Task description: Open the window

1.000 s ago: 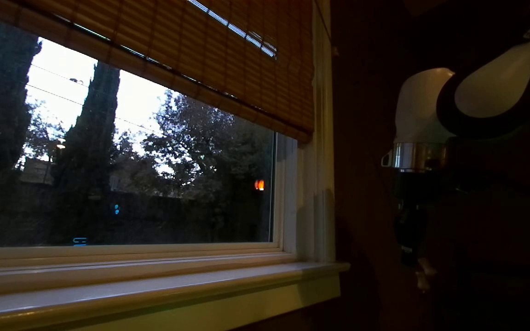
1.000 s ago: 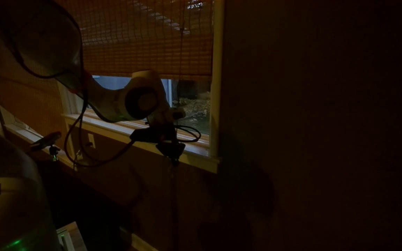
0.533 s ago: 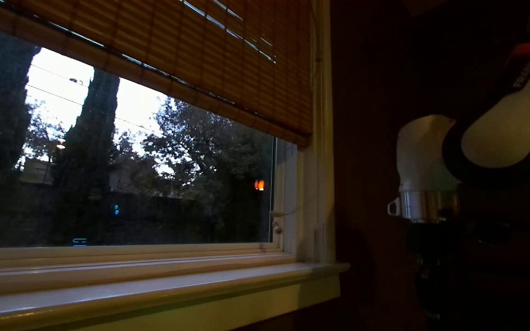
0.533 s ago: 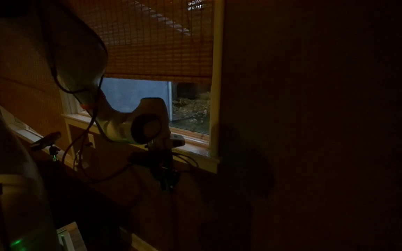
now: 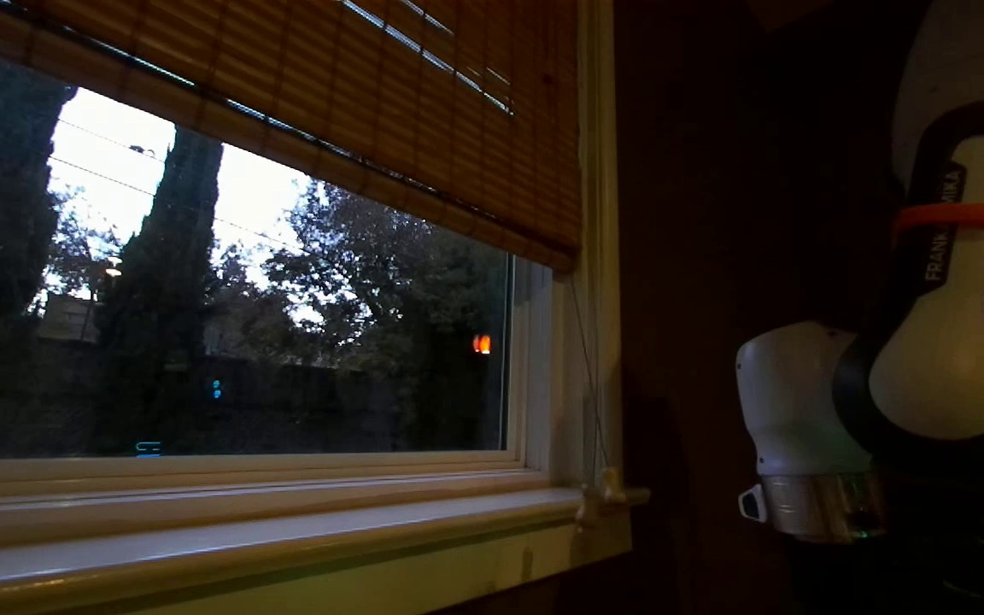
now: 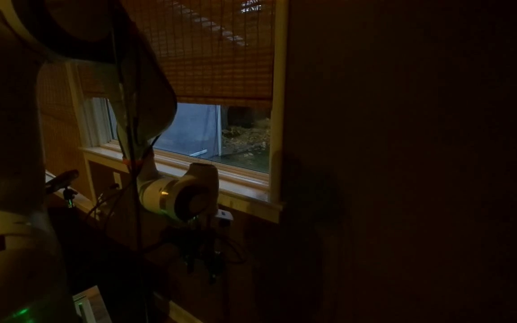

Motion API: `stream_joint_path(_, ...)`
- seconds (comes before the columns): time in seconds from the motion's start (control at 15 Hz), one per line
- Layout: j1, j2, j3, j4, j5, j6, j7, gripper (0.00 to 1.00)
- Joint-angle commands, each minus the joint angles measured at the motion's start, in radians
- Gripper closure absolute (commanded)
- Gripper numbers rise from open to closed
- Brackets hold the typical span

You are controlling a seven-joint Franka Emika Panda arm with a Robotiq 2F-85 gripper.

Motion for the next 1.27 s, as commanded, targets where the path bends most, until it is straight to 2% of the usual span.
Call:
stream_joint_path(0.0, 0.043, -0.137, 0.021, 0.007, 0.078, -0.084, -0.027, 0.0)
stream_joint_path(0.13, 0.066, -0.246, 0.027, -0.006, 0.061, -0.119, 0.001, 0.0)
stream_joint_path(0.2, 0.072, -0.303, 0.03, -0.053, 0.052, -0.098, 0.01, 0.0)
stream_joint_path(0.33, 0.091, -0.381, 0.043, 0.016, 0.068, -0.205, 0.008, 0.0)
stream_joint_path(0.47, 0.111, -0.508, 0.051, -0.007, 0.082, -0.274, 0.015, 0.0)
stream_joint_path(0.67, 0.148, -0.671, 0.052, 0.036, 0.132, -0.486, 0.013, 0.0)
stream_joint_path(0.87, 0.171, -0.765, 0.034, 0.146, 0.174, -0.719, -0.01, 0.0)
stream_joint_path(0.93, 0.15, -0.695, 0.051, 0.098, 0.139, -0.6, 0.004, 0.0)
stream_joint_path(1.07, 0.156, -0.758, 0.051, 0.14, 0.153, -0.693, 0.002, 0.0)
stream_joint_path(1.2, 0.156, -0.774, 0.05, 0.146, 0.155, -0.708, 0.001, 0.0)
